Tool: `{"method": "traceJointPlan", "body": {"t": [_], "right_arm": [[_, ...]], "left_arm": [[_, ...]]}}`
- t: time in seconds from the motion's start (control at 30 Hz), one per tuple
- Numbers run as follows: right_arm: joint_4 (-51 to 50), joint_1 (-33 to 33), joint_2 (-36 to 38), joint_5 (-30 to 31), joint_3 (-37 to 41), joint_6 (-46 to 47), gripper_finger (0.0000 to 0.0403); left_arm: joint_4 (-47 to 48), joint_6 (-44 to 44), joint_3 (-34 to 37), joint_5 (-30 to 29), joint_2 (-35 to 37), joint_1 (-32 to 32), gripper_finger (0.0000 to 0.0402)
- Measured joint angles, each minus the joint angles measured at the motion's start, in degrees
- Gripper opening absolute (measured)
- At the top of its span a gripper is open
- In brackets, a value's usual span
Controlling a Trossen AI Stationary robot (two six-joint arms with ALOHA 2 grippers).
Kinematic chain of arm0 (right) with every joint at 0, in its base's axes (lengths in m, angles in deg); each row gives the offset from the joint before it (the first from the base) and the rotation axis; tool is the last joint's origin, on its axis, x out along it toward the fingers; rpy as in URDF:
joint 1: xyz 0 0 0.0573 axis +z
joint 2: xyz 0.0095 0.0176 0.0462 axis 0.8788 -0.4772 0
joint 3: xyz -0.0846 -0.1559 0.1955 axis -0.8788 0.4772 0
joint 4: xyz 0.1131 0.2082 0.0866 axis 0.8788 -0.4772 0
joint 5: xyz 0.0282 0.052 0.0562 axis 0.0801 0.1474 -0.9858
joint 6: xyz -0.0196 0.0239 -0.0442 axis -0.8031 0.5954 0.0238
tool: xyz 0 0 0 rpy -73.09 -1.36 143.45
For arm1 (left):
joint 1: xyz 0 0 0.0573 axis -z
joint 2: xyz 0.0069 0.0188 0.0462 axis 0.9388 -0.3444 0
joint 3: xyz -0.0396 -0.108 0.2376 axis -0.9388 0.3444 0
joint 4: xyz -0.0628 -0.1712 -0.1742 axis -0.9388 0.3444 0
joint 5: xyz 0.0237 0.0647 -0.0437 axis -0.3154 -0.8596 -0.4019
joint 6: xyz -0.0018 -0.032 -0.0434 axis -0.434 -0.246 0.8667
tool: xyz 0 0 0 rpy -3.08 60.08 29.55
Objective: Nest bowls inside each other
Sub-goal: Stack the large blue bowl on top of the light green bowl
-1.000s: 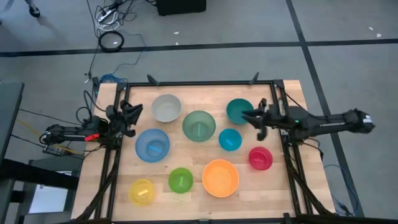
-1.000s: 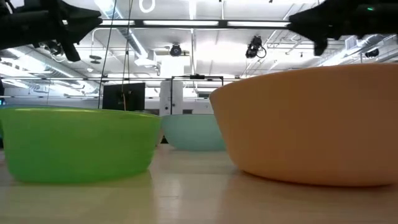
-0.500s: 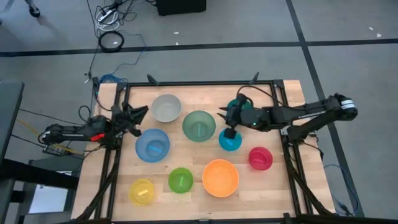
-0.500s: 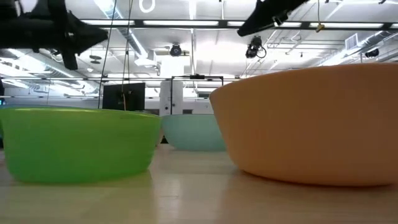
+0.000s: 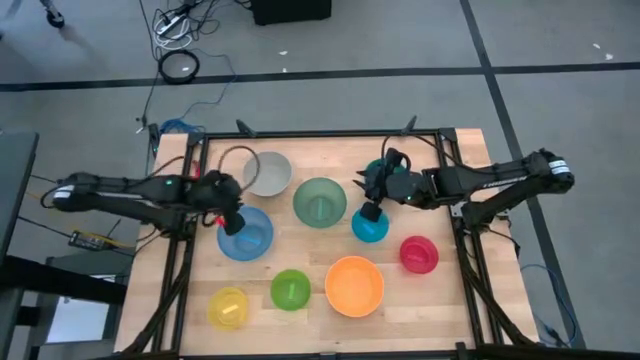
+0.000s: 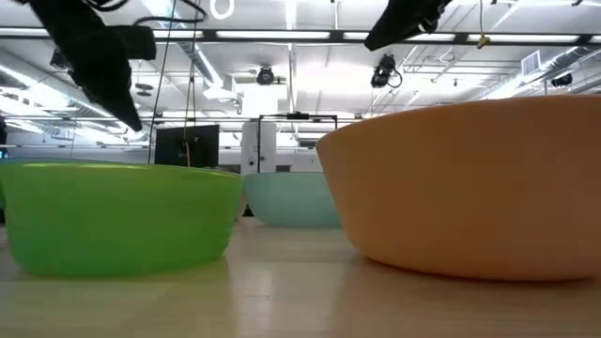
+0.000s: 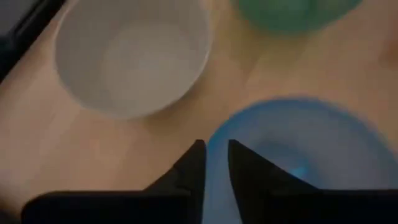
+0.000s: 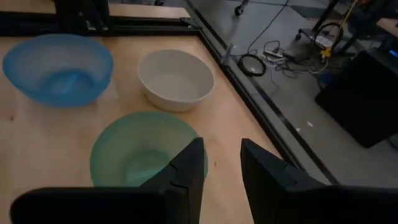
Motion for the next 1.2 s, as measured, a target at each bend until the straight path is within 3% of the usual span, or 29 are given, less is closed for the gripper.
{"method": "traceJointPlan", "body": {"t": [0.13, 0.3, 0.43, 0.6, 0.83, 0.97, 1.2], "right_arm": [[0.1, 0.8, 0.5, 0.0, 0.0, 0.9, 0.0099], [-0.4, 1.7, 0.5, -0.4, 0.0, 2.3, 0.0105], [-1.5, 2.4, 0.5, -1.8, 0.0, 4.7, 0.0113], [-4.4, 3.6, 0.5, -2.0, 0.0, 7.7, 0.0126], [-6.0, 4.8, 0.5, -2.0, 0.0, 9.8, 0.0141], [-6.0, 5.4, 0.5, -2.0, 0.0, 10.0, 0.0146], [-6.0, 6.0, 0.5, -1.9, 0.0, 10.5, 0.0147]], "left_arm": [[7.2, -0.9, -4.6, 1.8, -8.8, 0.0, 0.0119], [11.3, -6.2, -6.1, 3.0, -14.3, 0.0, 0.0136], [12.0, -19.0, -5.5, 9.2, -15.3, 0.0, 0.0137], [12.2, -29.5, -4.9, 10.4, -14.4, -1.5, 0.0137], [12.5, -30.3, -4.6, 8.1, -14.7, -7.6, 0.0136], [11.9, -29.8, -3.4, 10.7, -14.7, -11.1, 0.0136], [11.1, -30.2, -3.2, 11.1, -14.5, -12.4, 0.0136]]}}
